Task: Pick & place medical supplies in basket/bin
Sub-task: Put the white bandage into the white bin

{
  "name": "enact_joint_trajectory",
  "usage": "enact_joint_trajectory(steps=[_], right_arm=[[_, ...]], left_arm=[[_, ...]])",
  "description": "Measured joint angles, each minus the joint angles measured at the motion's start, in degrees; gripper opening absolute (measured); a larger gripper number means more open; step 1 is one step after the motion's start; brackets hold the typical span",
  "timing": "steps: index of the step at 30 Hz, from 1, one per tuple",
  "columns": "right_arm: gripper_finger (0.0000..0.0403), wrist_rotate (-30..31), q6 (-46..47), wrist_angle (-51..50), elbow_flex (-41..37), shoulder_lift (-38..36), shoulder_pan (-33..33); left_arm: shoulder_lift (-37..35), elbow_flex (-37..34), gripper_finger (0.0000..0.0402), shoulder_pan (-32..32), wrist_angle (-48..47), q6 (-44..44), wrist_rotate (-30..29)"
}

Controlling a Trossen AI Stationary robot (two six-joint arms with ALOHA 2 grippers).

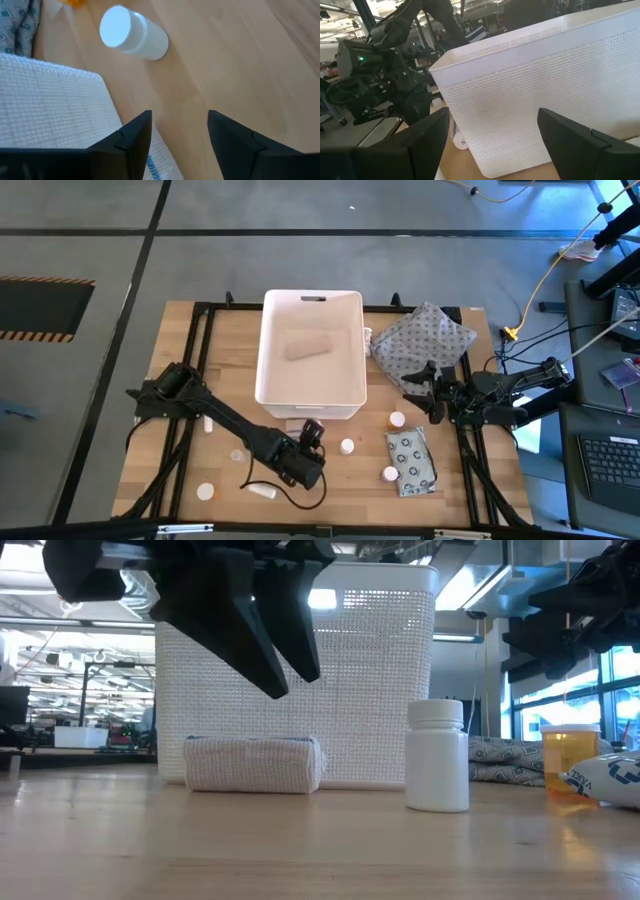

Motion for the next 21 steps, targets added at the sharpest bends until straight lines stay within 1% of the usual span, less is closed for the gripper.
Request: enact_joint_trajectory(steps=[2, 7, 10, 13, 19, 21], right_arm=[[0.0304, 0.0, -0.05, 0.0, 0.01, 0.01, 0.02], [0.0304, 0.0, -0.03, 0.0, 0.0, 0.01, 0.0], [0.0304, 0.0, 0.0, 0.0, -0.01, -0.01, 0.02], [0.0304, 0.0, 0.01, 0.0, -0.01, -0.01, 0.0], [0.0304, 0.0, 0.03, 0.0, 0.01, 0.0, 0.01], [0.0304, 0.0, 0.04, 0.0, 0.0, 0.0, 0.02]], left_arm=[[0.0, 0.0, 0.0205, 0.01, -1.06, -0.73, 0.08], [0.0, 0.0, 0.0258, 0.36, -1.61, -3.99, -1.04], [0.0, 0.0, 0.0278, 0.76, -1.5, -7.14, -1.52], [0.0, 0.0, 0.0282, 0.73, -1.48, -10.4, -1.51], [0.0, 0.0, 0.028, 0.71, -1.48, -10.41, -1.99], [0.0, 0.0, 0.028, 0.71, -1.46, -12.56, -1.96]])
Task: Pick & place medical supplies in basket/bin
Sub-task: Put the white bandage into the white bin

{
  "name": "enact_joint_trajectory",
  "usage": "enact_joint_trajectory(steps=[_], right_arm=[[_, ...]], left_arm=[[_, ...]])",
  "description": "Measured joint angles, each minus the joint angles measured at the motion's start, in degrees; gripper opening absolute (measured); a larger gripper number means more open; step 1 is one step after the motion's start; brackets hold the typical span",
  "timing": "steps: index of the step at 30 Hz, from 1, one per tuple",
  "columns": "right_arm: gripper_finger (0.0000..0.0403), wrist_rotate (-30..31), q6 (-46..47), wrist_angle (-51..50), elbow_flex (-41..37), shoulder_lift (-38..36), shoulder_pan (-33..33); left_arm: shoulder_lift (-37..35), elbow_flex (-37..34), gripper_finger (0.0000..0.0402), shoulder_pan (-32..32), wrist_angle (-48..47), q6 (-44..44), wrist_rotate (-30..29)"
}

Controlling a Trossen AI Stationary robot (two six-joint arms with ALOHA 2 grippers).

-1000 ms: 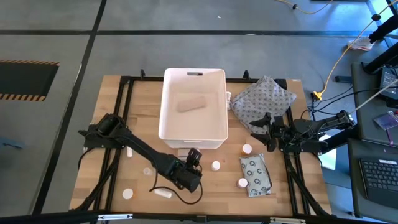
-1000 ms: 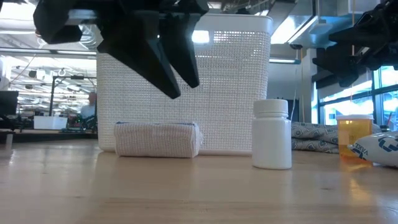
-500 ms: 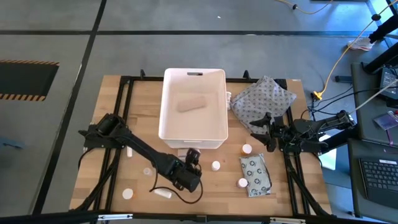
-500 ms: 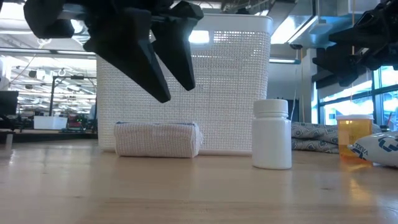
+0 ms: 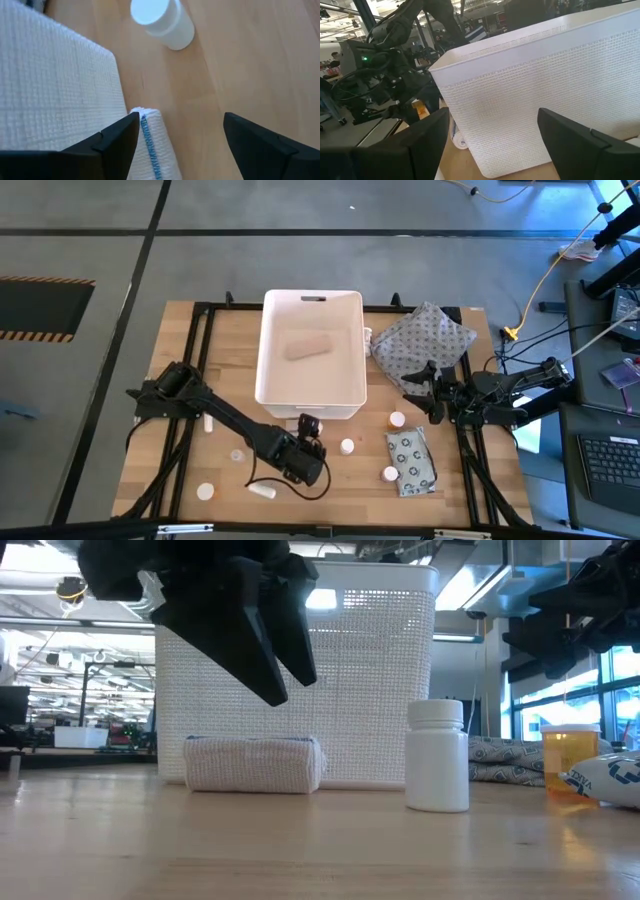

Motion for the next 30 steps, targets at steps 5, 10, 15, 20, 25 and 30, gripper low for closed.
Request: enact_joint_trajectory(steps=[5, 10, 15, 20, 25, 30], right_arm=[[0.0304, 0.0, 0.27, 0.0, -0.01, 0.01, 0.0], [0.0304, 0.0, 0.27, 0.02, 0.01, 0.01, -0.01], [0.0304, 0.02, 0.27, 0.04, 0.01, 0.01, -0.01], [0.0304, 0.0, 0.24, 0.02, 0.01, 0.01, 0.0], [0.0304, 0.0, 0.24, 0.02, 0.01, 0.07, -0.02], [0.0304, 0.0, 0.29, 0.02, 0.01, 0.07, 0.0]], left_arm=[[0.51, 0.04, 0.028, 0.42, -1.71, -3.51, -0.2], [3.09, 0.02, 0.028, 1.26, -3.19, -3.98, -2.09], [4.91, 0.02, 0.0274, 1.86, -5.64, -3.96, -2.14], [5.81, 0.02, 0.0258, 2.25, -8.12, -3.91, -4.36], [5.77, 0.02, 0.0235, 2.32, -8.83, -4.1, -6.54], [6.79, 0.11, 0.0207, 2.6, -9.29, -3.85, -6.47]])
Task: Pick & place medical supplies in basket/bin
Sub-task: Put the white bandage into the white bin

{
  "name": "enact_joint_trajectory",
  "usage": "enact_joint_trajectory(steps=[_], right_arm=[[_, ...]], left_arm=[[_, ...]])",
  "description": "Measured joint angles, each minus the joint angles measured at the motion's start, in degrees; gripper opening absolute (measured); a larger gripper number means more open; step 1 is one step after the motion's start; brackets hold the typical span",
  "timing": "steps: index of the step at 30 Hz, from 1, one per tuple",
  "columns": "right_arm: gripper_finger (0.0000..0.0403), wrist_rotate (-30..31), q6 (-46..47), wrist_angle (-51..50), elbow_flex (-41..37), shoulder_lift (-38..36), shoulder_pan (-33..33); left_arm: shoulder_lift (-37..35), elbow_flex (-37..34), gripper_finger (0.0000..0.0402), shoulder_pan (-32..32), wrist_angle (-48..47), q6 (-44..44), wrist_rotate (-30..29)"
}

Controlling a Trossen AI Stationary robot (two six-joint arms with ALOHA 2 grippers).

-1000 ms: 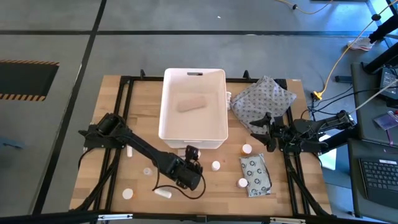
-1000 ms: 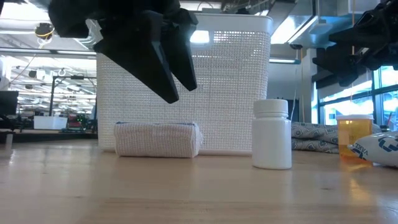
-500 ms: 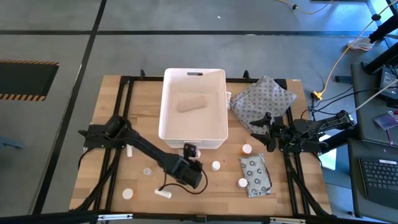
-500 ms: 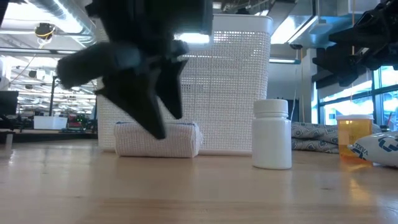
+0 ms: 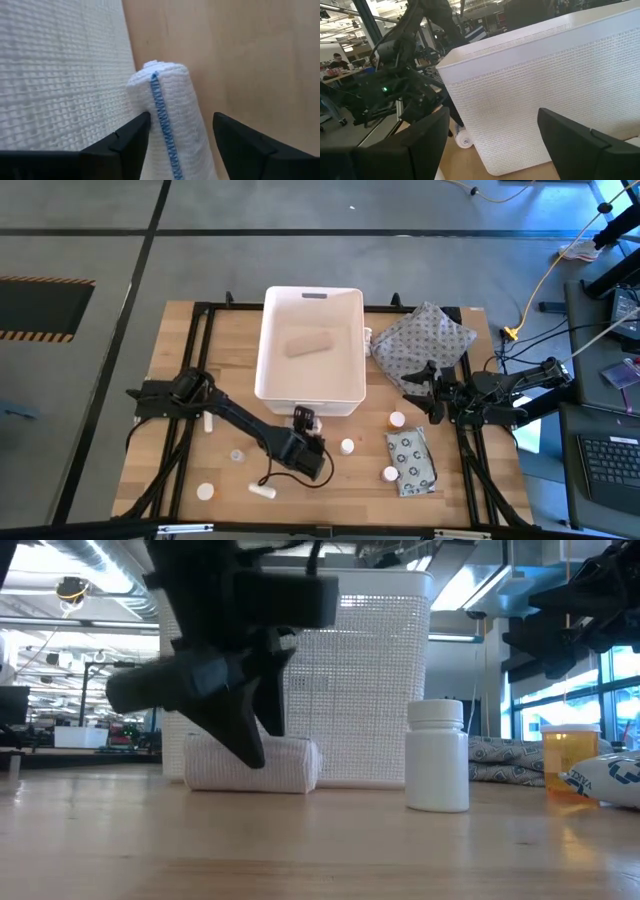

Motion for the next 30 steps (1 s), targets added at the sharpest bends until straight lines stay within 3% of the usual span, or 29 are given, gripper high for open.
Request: enact_joint_trajectory(steps=[21, 30], right_arm=[[0.0304, 0.0, 0.02, 0.0, 0.0, 0.04, -0.02], [0.0304, 0.0, 0.11, 0.0, -0.02, 0.04, -0.02]], left_arm=[[2.02, 1.52, 0.0089, -0.08, -5.43, -0.02, 0.56], [2.33, 14.41, 0.0022, -3.44, -20.06, -0.2, 11.54]])
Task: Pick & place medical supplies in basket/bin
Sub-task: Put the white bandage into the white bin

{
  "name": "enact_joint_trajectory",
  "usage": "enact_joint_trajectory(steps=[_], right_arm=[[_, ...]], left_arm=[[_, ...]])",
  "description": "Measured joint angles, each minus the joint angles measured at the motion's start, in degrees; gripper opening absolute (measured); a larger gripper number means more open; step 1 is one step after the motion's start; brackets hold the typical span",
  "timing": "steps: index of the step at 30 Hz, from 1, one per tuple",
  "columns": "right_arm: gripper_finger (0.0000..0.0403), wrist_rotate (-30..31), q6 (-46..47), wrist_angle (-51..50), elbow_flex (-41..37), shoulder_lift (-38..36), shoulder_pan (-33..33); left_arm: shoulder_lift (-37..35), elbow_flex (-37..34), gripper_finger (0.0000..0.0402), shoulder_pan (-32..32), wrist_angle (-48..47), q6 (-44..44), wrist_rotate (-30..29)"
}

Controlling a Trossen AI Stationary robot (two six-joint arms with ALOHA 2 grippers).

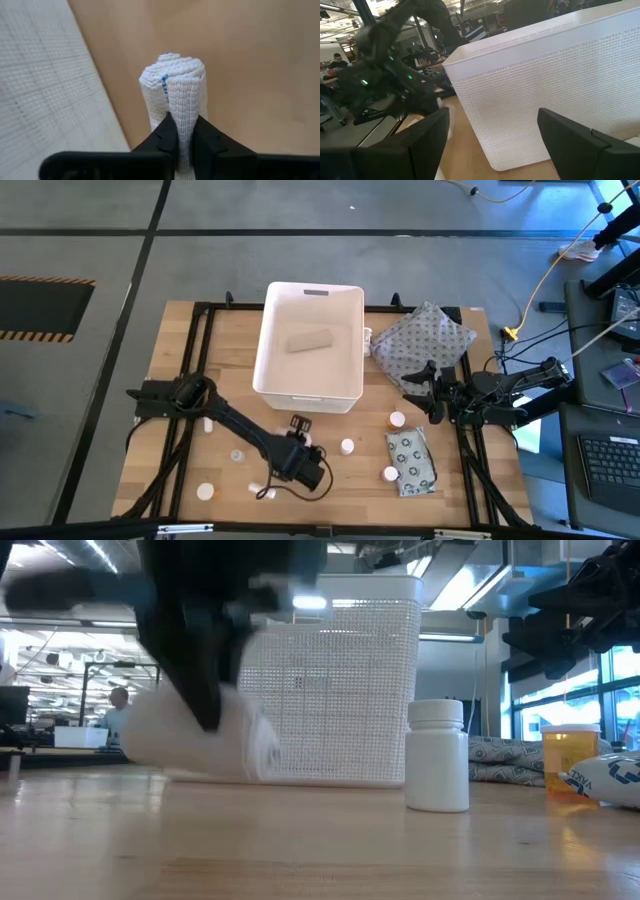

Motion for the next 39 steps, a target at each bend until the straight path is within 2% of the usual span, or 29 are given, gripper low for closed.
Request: enact_joint_trajectory(steps=[4, 9, 11, 17, 21, 24, 26, 28, 32, 34, 39], right_arm=[[0.0304, 0.0, 0.02, -0.01, 0.01, 0.0, 0.0], [0.0304, 0.0, 0.03, 0.0, 0.01, 0.0, 0.0], [0.0304, 0.0, 0.03, 0.0, 0.0, 0.0, 0.0], [0.0304, 0.0, 0.02, 0.0, 0.02, 0.0, 0.0], [0.0304, 0.0, -0.04, 0.0, 0.01, 0.0, 0.0], [0.0304, 0.0, -0.09, 0.0, 0.02, 0.0, 0.02], [0.0304, 0.02, -0.09, 0.0, 0.02, 0.0, 0.0], [0.0304, 0.0, -0.1, 0.0, 0.02, 0.0, 0.01], [0.0304, 0.0, -0.2, 0.0, 0.02, 0.0, 0.02], [0.0304, 0.0, -0.24, -0.01, 0.02, 0.0, 0.02], [0.0304, 0.0, -0.31, 0.0, 0.02, 0.0, 0.01]], left_arm=[[-0.02, 9.27, 0.0018, -2.12, -7.92, 0.07, 0.32], [-0.12, 23.07, 0.0018, -5.02, -19.72, -2.4, -5.08], [-0.65, 27.24, 0.0018, -6.02, -19.68, -2.29, -8.07], [-3.73, 31.74, 0.0018, -6.24, -19.77, 3.19, -27.11], [-6.73, 31.73, 0.0018, -2.65, -19.88, 8.6, -31.61], [-7.82, 31.75, 0.0018, 3.86, -19.84, 12.36, -33.6], [-8.11, 31.75, 0.0018, 9.62, -19.85, 15.15, -32.5], [-8.35, 31.75, 0.0019, 15.98, -19.86, 17.88, -28.64], [-8.37, 30.61, 0.0021, 29.17, -17.6, 22.5, -13.71], [-8.35, 29.11, 0.0021, 35.09, -14.49, 24.19, -8.44], [-8.01, 25.51, 0.0021, 45.25, -6.6, 31.64, -6.06]])
